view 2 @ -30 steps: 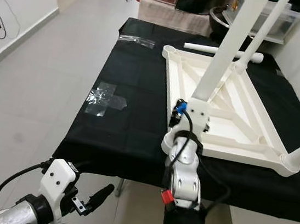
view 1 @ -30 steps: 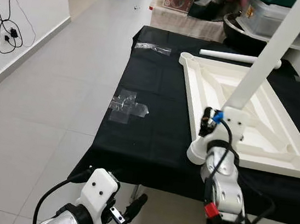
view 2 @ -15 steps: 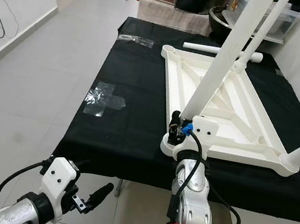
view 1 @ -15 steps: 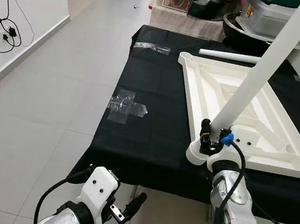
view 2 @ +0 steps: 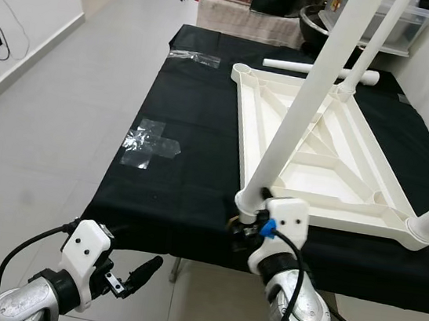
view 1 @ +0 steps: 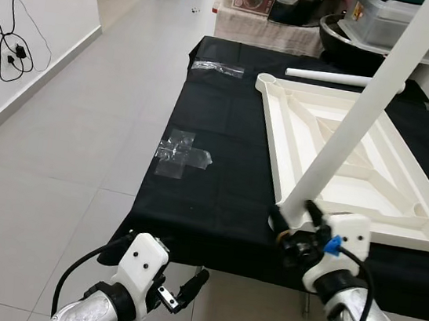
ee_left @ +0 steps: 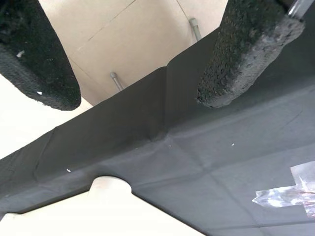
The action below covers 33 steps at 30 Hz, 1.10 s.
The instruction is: Building children table
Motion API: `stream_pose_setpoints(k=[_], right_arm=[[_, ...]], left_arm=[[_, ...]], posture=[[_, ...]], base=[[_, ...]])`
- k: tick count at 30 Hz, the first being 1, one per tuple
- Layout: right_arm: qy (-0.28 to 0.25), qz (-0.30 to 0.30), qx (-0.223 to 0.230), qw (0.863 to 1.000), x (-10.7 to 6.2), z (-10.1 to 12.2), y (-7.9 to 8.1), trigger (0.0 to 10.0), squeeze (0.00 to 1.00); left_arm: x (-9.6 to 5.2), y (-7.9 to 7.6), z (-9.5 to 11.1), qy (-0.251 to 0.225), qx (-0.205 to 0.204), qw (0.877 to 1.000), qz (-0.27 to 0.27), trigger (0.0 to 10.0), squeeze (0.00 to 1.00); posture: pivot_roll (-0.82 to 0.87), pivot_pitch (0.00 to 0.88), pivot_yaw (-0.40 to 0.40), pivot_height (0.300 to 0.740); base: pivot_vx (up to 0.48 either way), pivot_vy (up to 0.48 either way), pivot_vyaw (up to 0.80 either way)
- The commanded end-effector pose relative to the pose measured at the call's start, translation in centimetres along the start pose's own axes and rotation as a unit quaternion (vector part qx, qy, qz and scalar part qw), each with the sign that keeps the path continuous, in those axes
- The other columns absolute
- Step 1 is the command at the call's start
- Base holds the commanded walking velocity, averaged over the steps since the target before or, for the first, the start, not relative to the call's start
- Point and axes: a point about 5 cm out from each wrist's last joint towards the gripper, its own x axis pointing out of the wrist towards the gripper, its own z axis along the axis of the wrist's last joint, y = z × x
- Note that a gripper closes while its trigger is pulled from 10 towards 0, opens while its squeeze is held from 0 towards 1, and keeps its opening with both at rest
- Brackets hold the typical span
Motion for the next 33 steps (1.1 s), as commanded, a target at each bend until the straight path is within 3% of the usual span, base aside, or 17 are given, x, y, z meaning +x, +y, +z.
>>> stream_pose_setpoints(k=[1,3,7,8,9,13,14,15,16,17,19,20,23,28,30,31,33], right_arm=[[0.001,0.046,0.009,0.999,0.0,0.2,1.1,10.0,0.00],[-0.013,0.076,0.014,0.997,0.7,0.8,2.1,10.0,0.00],[-0.074,0.107,0.048,0.990,4.1,3.6,4.8,10.0,0.00],[-0.074,0.107,0.048,0.990,4.1,3.6,4.8,10.0,0.00],[-0.096,0.067,0.044,0.992,7.2,4.7,5.3,10.0,0.00],[-0.099,0.046,0.039,0.993,8.9,5.2,5.6,10.0,0.00],[-0.093,0.019,0.033,0.995,10.3,5.2,5.4,10.0,0.00],[-0.093,0.019,0.033,0.995,10.3,5.2,5.4,10.0,0.00],[-0.065,-0.011,0.010,0.998,12.1,4.9,5.1,10.0,0.00],[-0.065,-0.011,0.010,0.998,12.1,4.9,5.1,10.0,0.00],[-0.022,-0.067,-0.012,0.997,15.1,4.3,4.4,10.0,0.00],[-0.022,-0.067,-0.012,0.997,15.1,4.3,4.4,10.0,0.00],[0.033,-0.190,-0.026,0.981,17.8,3.7,2.3,10.0,0.00],[0.046,-0.258,-0.031,0.964,18.0,3.6,1.2,10.0,0.00],[0.046,-0.338,-0.041,0.939,17.5,3.5,-0.7,10.0,0.00],[0.046,-0.338,-0.041,0.939,17.5,3.5,-0.7,10.0,0.00],[0.039,-0.390,-0.038,0.919,16.9,3.4,-2.3,10.0,0.00]], left_arm=[[0.0,0.0,-0.4,0.006,-0.006,1.000,-0.004,10.0,0.00],[0.0,0.0,-0.4,0.005,-0.005,1.000,-0.003,10.0,0.00],[0.1,-0.1,-0.3,0.002,-0.003,1.000,-0.001,10.0,0.00],[0.1,-0.1,-0.3,0.002,-0.003,1.000,-0.001,10.0,0.00],[0.0,-0.2,-0.2,-0.001,-0.004,1.000,0.000,10.0,0.00],[0.0,-0.3,-0.1,-0.003,-0.005,1.000,0.001,10.0,0.00],[0.0,-0.4,-0.1,-0.004,-0.005,1.000,0.000,10.0,0.00],[0.0,-0.4,-0.1,-0.004,-0.005,1.000,0.000,10.0,0.00],[-0.1,-0.6,0.1,-0.009,-0.003,1.000,0.002,10.0,0.00],[-0.1,-0.6,0.1,-0.009,-0.003,1.000,0.002,10.0,0.00],[-0.2,-0.9,0.4,-0.013,-0.003,1.000,0.004,10.0,0.00],[-0.2,-0.9,0.4,-0.013,-0.003,1.000,0.004,10.0,0.00],[-0.4,-1.4,0.7,-0.017,-0.008,1.000,0.007,10.0,0.00],[-0.5,-1.7,0.8,-0.018,-0.009,1.000,0.008,10.0,0.00],[-0.5,-1.8,0.8,-0.018,-0.013,1.000,0.007,10.0,0.00],[-0.5,-1.8,0.8,-0.018,-0.013,1.000,0.007,10.0,0.00],[-0.5,-1.9,0.8,-0.018,-0.017,1.000,0.004,10.0,0.00]], posture=[[0.08,0.080,-0.087,0.740],[0.09,0.079,-0.093,0.740],[0.10,0.082,-0.097,0.740],[0.10,0.082,-0.097,0.740],[0.10,0.084,-0.102,0.740],[0.10,0.084,-0.102,0.740],[0.11,0.089,-0.109,0.740],[0.11,0.089,-0.109,0.740],[0.12,0.098,-0.120,0.740],[0.12,0.098,-0.120,0.740],[0.12,0.112,-0.137,0.740],[0.12,0.112,-0.137,0.740],[0.13,0.133,-0.157,0.740],[0.13,0.139,-0.161,0.740],[0.13,0.142,-0.158,0.740],[0.13,0.142,-0.158,0.740],[0.12,0.141,-0.156,0.740]], base=[[0.000,0.000,0.00],[0.000,0.000,0.00],[0.000,0.000,0.00],[0.000,0.000,0.00],[0.000,0.000,0.00],[0.000,0.000,0.00],[0.000,0.000,0.00],[0.000,0.000,0.00],[0.000,0.000,0.00],[0.000,0.000,0.00],[0.000,0.000,0.00],[0.000,0.000,0.00],[0.000,0.000,0.00],[0.000,0.000,0.00],[0.000,0.000,0.00],[0.000,0.000,0.00],[0.000,0.000,0.00]])
